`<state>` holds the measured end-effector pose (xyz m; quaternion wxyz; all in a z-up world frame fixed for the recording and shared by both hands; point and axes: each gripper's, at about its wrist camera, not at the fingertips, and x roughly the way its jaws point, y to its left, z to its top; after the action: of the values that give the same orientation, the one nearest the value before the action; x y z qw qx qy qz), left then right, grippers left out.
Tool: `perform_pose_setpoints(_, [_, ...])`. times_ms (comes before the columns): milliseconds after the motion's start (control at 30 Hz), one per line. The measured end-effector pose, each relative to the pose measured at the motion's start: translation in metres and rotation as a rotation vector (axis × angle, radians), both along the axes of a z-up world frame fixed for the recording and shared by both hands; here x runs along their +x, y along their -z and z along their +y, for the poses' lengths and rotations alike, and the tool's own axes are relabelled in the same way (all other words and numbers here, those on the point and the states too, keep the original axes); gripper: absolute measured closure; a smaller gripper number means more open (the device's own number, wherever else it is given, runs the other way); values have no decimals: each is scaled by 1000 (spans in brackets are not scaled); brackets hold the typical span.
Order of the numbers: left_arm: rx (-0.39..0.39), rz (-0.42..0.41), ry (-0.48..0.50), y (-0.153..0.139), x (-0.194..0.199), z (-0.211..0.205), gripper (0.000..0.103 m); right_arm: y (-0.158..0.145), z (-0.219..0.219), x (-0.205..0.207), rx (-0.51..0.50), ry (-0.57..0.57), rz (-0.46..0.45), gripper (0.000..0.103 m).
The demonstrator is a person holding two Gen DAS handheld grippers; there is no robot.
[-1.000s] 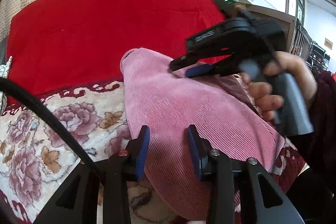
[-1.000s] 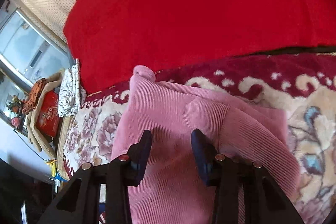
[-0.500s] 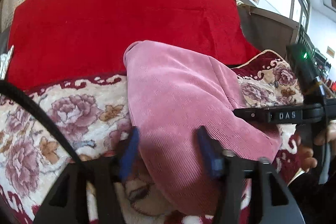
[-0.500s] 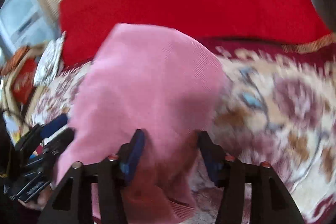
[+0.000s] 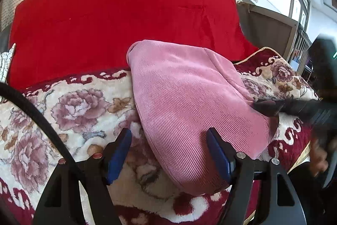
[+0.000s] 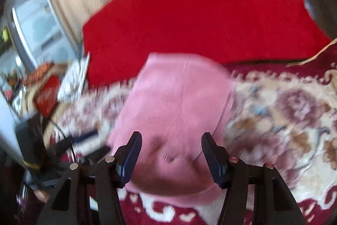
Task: Fold large clothes
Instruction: 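Open both tools and smooth the folded jacket bundle, then open both tools wide and lift them away from the pink bundle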
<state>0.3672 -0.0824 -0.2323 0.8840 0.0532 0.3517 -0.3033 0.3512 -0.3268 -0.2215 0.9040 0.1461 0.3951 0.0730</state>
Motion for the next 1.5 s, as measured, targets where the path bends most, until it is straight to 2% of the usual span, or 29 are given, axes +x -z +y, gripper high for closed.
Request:
perform_pose_setpoints(33, [3, 6, 4, 1, -1, -1, 29, 18, 6, 6, -30, -5, 63, 41])
perform_pose_setpoints(67, [7, 11, 9, 3, -1, -2, 29, 34, 7, 11, -17, -4, 104, 42])
perform_pose_setpoints(133, [18, -7, 4, 3, -3, -3, 29, 46, -4, 10, 76, 20, 107, 41])
perform_pose_setpoints(233, [29, -30, 2, 2, -5, -2, 29, 36, -12, 5, 102, 28, 94, 41])
perform_pose_setpoints(467, [26, -24, -7, 2, -4, 1, 29, -1, -9, -11, 7, 54, -12, 43])
perform_pose_setpoints(500, [27, -26, -6, 2, -4, 1, 29, -5, -7, -10, 2, 54, -25, 51])
perform_pose_setpoints(533, [29, -27, -7, 2, -4, 1, 29, -8, -5, -11, -12, 57, -43, 67])
perform_pose_setpoints(567, [30, -27, -6, 2, -4, 1, 29, -10, -2, -11, -27, 60, -55, 72])
perform_pose_setpoints(667, [33, -31, -6, 3, -5, 0, 29, -15, 5, -8, -83, 77, -96, 73])
perform_pose_setpoints(800, [33, -31, -6, 3, -5, 0, 28, -12, 5, 7, -63, 88, -96, 73])
perform_pose_setpoints(867, [32, -30, -6, 3, -5, 0, 27, 3, 0, 21, -43, 102, -44, 73])
perform_pose_setpoints(933, [32, -24, 0, 4, -4, -1, 26, 27, -5, 37, 2, 86, 51, 72])
perform_pose_setpoints(1000, [38, -32, -7, 4, -4, -2, 24, 36, -8, 38, 29, 101, 38, 73])
perform_pose_setpoints(1200, [24, -22, -32, 5, -3, 2, 22, 17, -7, 21, 8, 102, 36, 71])
perform_pose_setpoints(1300, [19, -24, -61, 5, -6, 5, 22, -3, -8, 0, 19, 97, -3, 71])
perform_pose_setpoints(1367, [25, -33, -90, 1, -13, 6, 22, -15, -9, -17, 28, 89, -32, 59])
perform_pose_setpoints(1400, [31, -48, -107, -2, -17, 6, 22, -21, -9, -25, 25, 90, -48, 31])
perform_pose_setpoints(1433, [38, -73, -127, -7, -24, 5, 22, -27, -8, -34, 23, 93, -71, 20])
perform_pose_setpoints(1500, [63, -122, -159, -17, -38, 2, 19, -41, -5, -55, 4, 93, -141, 20])
